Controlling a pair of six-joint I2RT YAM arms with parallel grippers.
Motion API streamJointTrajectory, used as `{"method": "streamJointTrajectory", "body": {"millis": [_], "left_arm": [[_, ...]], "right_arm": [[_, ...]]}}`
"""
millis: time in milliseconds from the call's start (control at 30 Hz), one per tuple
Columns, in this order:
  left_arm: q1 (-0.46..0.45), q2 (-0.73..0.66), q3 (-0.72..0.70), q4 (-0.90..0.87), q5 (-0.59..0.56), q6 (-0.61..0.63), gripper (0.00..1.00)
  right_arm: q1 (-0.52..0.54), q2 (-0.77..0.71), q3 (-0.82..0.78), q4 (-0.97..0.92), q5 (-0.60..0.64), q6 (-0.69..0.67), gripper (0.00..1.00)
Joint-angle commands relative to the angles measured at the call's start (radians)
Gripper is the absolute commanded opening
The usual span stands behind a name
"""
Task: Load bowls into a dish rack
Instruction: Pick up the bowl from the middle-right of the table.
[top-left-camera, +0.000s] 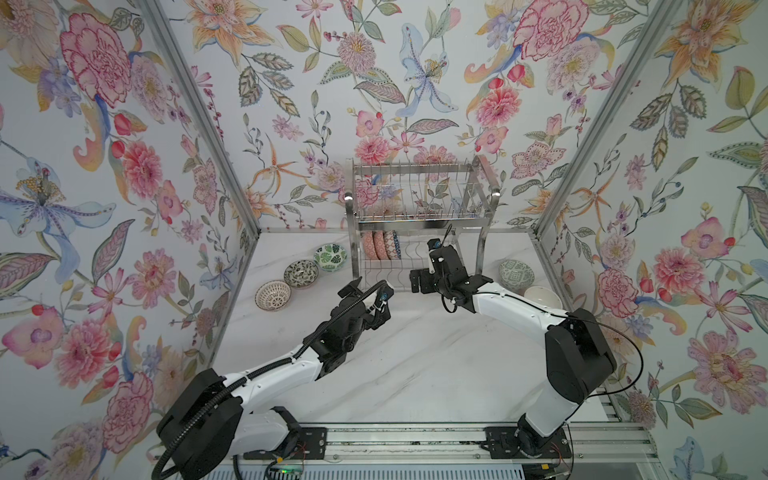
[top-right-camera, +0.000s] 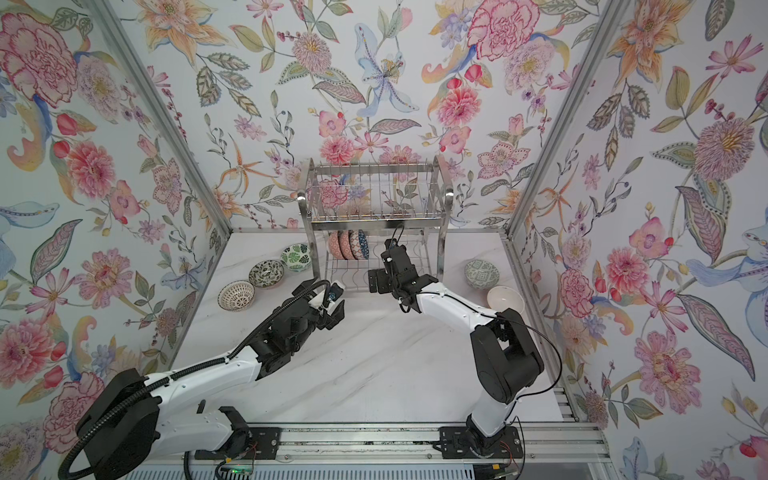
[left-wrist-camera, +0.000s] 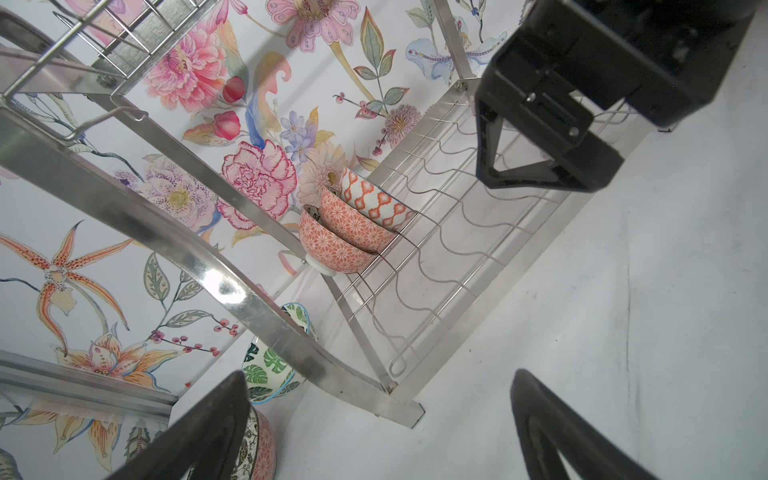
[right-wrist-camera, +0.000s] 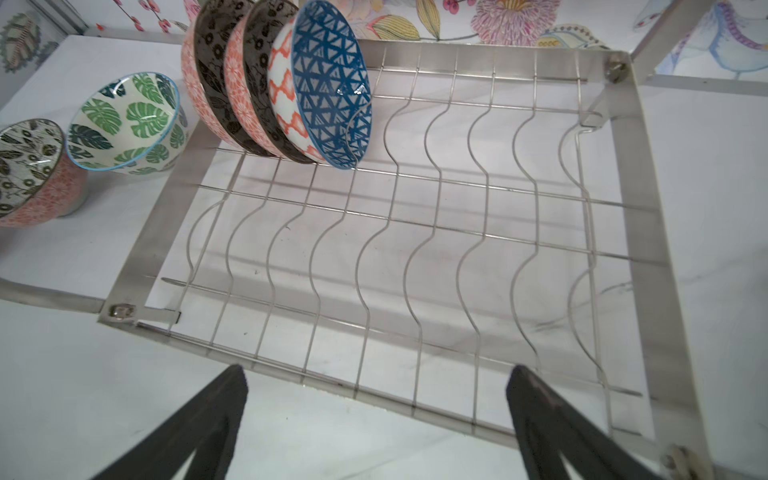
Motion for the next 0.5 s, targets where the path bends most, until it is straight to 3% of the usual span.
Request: {"method": "streamJointTrajectory", "body": {"millis": [0,167,300,467], "left_arm": [[-0.011,0.004,0.013,-0.013,0.01,-0.006,0.99],[-0.026,0.005,0.025,-0.029,0.001,-0.009,0.99],[-0.056,0.022,0.06,-0.073,-0.007,-0.008,0.99],[-0.083,0.068,0.144,-0.139,-0.006,-0.022,0.99]], "right_arm": [[0.016,-0.062,-0.022,-0.115,0.133,0.045,0.99],[0.025,-0.093,0.014,-0.305,0.219,0.146,0.99],[0.051,-0.167,-0.083,-0.31,0.279,0.185,0.99],[-0.026,-0.268,-0.187,-0.291,0.233,0.197,0.99]]}}
